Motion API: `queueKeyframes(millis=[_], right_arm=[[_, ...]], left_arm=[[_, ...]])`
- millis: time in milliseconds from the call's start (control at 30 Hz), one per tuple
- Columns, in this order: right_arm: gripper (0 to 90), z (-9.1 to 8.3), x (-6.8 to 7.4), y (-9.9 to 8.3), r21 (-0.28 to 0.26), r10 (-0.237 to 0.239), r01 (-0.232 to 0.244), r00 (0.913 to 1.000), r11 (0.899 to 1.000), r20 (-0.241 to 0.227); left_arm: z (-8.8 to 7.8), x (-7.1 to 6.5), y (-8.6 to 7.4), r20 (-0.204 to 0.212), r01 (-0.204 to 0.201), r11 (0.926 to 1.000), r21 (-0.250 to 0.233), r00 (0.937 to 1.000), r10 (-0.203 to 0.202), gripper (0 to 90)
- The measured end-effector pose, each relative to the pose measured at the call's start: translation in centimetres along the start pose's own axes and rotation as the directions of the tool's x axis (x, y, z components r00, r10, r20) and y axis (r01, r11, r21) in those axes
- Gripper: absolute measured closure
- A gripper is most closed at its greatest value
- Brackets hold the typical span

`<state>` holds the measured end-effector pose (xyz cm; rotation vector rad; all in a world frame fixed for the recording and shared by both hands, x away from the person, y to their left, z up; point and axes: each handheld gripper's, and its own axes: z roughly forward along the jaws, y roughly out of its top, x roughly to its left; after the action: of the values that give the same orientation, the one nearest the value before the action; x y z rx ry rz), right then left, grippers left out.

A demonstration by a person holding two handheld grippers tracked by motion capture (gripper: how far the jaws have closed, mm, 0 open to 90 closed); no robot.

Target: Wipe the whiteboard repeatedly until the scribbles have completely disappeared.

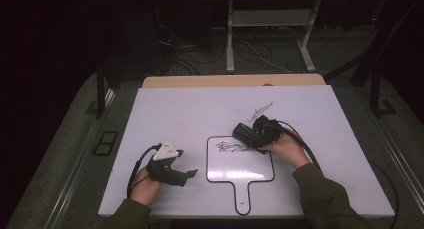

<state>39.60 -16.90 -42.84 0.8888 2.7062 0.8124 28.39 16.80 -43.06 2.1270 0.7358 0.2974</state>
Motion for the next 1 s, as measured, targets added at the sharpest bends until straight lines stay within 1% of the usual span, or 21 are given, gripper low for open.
queueKeyframes(millis=[33, 100, 200, 367, 433, 500, 633, 700, 800, 833, 867, 933, 1000], right_arm=[[38.7, 0.1, 0.1, 0.0, 0.004, -0.009, 0.009, 1.0000, 1.000, 0.004], [38.8, 0.1, 0.2, 0.0, 0.003, -0.006, 0.006, 0.9999, 1.000, 0.012], [38.8, 0.1, 0.3, 0.0, 0.005, -0.010, 0.010, 0.9999, 1.000, 0.013], [38.8, 0.2, 0.8, 0.1, 0.007, -0.030, 0.030, 0.9994, 1.000, 0.016], [38.8, 0.2, 1.1, 0.1, 0.001, -0.027, 0.027, 0.9996, 1.000, 0.007], [38.8, 0.2, 1.3, 0.2, 0.007, -0.044, 0.044, 0.9990, 0.999, 0.007], [38.8, 0.4, 1.8, 0.4, 0.001, -0.054, 0.054, 0.9986, 0.999, -0.002], [38.7, 0.5, 2.4, 0.5, 0.003, -0.080, 0.080, 0.9968, 0.997, -0.006], [38.8, 0.6, 3.0, 0.8, 0.004, -0.094, 0.094, 0.9953, 0.996, -0.023], [38.8, 0.6, 3.0, 0.8, 0.004, -0.094, 0.094, 0.9953, 0.996, -0.023], [38.8, 0.7, 3.4, 0.9, 0.004, -0.103, 0.103, 0.9941, 0.995, -0.032], [38.8, 0.7, 3.8, 1.0, 0.003, -0.119, 0.120, 0.9922, 0.993, -0.036], [38.8, 0.8, 4.2, 1.1, 0.001, -0.128, 0.128, 0.9906, 0.992, -0.049]], left_arm=[[0.0, 0.0, 0.0, -0.001, 0.001, 1.0000, -0.001, 1.0000, -0.001, 14.1], [0.0, 0.0, 0.0, 0.000, 0.004, 1.0000, -0.001, 1.0000, -0.004, 14.1], [0.0, 0.0, 0.0, 0.001, 0.003, 1.0000, 0.001, 1.0000, -0.003, 14.1], [0.1, -0.1, 0.0, 0.001, 0.002, 1.0000, 0.001, 1.0000, -0.002, 14.1], [0.0, -0.1, 0.0, 0.001, 0.000, 1.0000, 0.002, 1.0000, 0.000, 14.1], [0.1, -0.1, 0.0, 0.002, 0.001, 1.0000, 0.002, 1.0000, -0.001, 14.1], [0.1, -0.1, 0.0, 0.001, 0.002, 1.0000, 0.001, 1.0000, -0.002, 14.1], [0.1, -0.1, 0.0, 0.001, 0.001, 1.0000, 0.001, 1.0000, -0.001, 14.1], [0.1, -0.1, 0.0, 0.002, 0.001, 1.0000, 0.001, 1.0000, -0.001, 14.1], [0.1, -0.1, 0.0, 0.001, 0.001, 1.0000, 0.001, 1.0000, -0.001, 14.1], [0.1, -0.1, 0.0, 0.001, 0.001, 1.0000, 0.001, 1.0000, -0.001, 14.1], [0.1, -0.1, 0.0, 0.001, 0.001, 1.0000, 0.001, 1.0000, -0.001, 14.1], [0.1, -0.1, 0.0, 0.001, 0.001, 1.0000, 0.000, 1.0000, -0.001, 14.1]])
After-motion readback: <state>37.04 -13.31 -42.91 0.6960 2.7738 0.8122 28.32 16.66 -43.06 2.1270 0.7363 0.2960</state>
